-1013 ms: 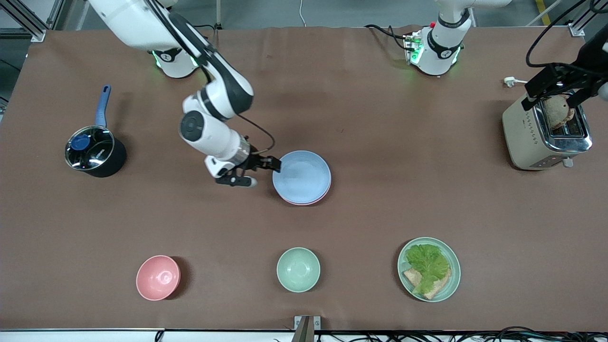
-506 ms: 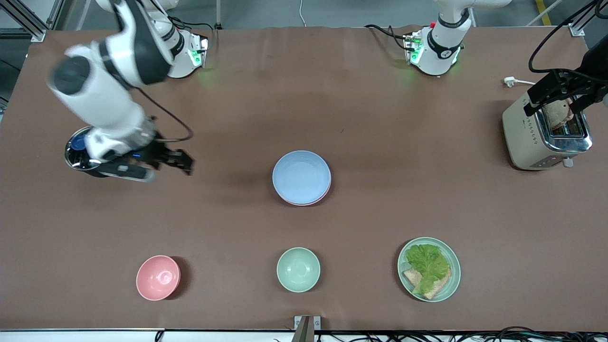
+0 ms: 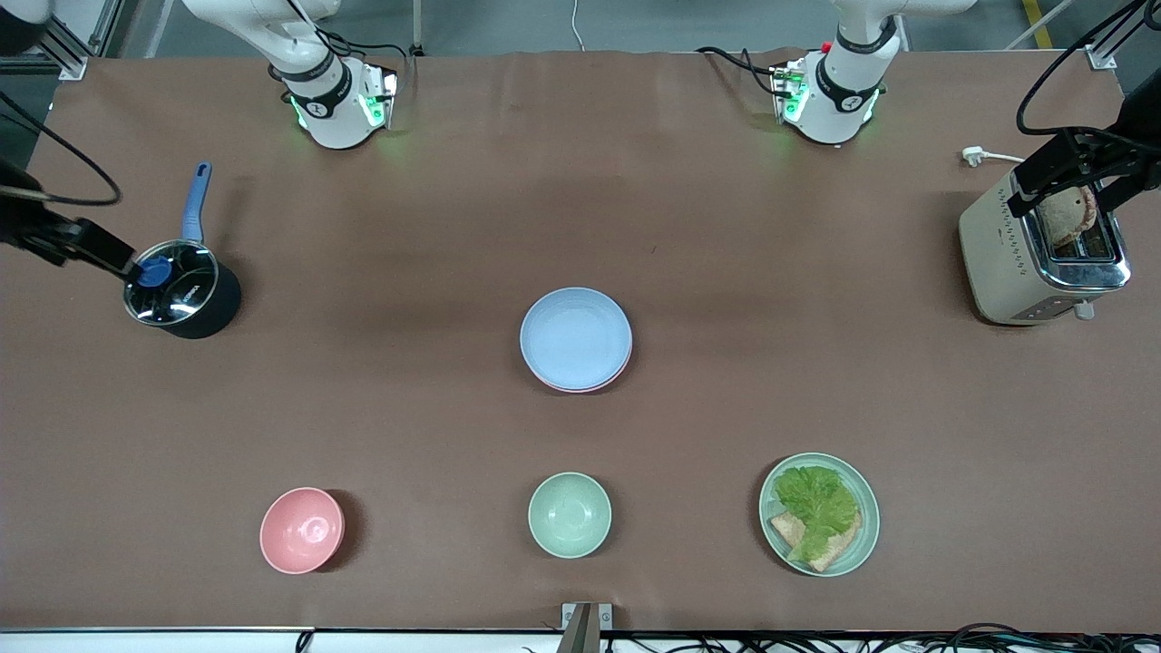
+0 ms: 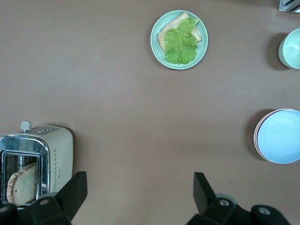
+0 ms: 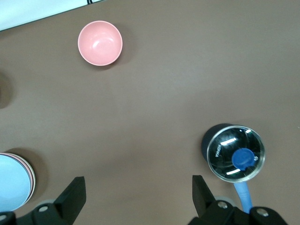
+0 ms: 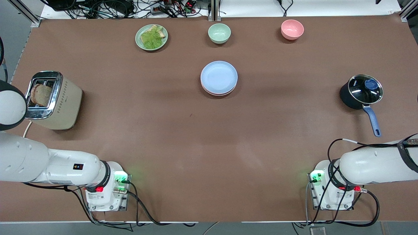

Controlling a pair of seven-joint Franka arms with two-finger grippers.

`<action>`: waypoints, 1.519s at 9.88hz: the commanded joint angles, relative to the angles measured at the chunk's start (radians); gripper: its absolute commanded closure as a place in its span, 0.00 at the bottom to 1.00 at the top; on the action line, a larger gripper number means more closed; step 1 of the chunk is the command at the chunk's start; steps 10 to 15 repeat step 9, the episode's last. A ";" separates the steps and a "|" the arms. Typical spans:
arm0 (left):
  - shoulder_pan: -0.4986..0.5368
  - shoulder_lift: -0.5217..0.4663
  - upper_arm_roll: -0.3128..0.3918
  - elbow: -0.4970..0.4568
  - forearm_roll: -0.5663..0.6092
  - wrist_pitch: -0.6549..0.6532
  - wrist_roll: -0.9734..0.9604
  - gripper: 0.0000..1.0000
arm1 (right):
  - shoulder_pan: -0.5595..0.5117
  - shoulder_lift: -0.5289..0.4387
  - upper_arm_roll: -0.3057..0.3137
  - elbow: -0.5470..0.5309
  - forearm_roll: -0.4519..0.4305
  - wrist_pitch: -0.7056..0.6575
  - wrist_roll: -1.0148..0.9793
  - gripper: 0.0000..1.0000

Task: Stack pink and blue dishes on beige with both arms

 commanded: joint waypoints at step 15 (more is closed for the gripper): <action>0.006 0.007 -0.008 -0.024 0.017 -0.033 0.076 0.00 | -0.016 0.016 -0.014 0.082 -0.017 -0.089 -0.129 0.00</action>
